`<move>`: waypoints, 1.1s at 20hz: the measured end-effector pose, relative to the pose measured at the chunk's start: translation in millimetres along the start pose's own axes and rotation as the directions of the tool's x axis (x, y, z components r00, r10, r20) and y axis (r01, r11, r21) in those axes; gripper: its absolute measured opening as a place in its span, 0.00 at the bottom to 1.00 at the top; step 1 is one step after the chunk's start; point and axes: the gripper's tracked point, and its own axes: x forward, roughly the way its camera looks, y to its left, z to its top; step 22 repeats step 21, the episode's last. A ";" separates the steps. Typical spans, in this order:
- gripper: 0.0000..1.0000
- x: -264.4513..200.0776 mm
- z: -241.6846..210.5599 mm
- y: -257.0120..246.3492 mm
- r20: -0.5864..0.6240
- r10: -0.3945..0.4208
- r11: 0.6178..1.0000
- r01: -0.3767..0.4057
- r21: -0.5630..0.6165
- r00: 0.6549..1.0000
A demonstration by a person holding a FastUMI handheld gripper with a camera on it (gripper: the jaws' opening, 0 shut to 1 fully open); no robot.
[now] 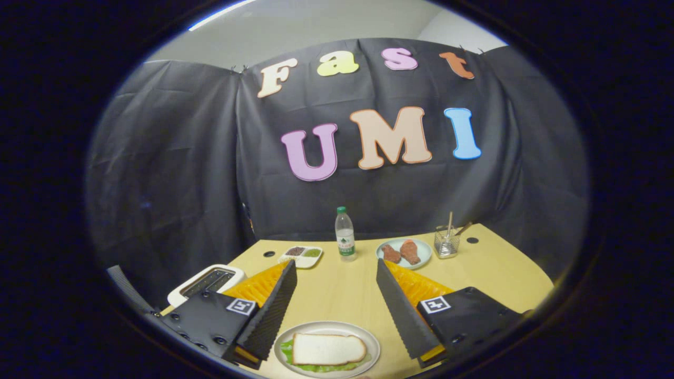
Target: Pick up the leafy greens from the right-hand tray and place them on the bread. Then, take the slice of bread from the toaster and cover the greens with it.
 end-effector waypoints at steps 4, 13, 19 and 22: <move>0.97 -11.0 10.2 0.7 0.031 -0.013 1.000 0.014 -0.021 0.999; 0.97 -28.6 17.7 -0.5 0.064 -0.025 1.000 0.024 0.005 0.998; 0.97 -32.9 16.9 0.2 0.068 -0.033 0.999 0.032 0.019 0.997; 0.97 -34.2 17.9 -0.2 0.068 -0.033 0.999 0.032 0.018 0.997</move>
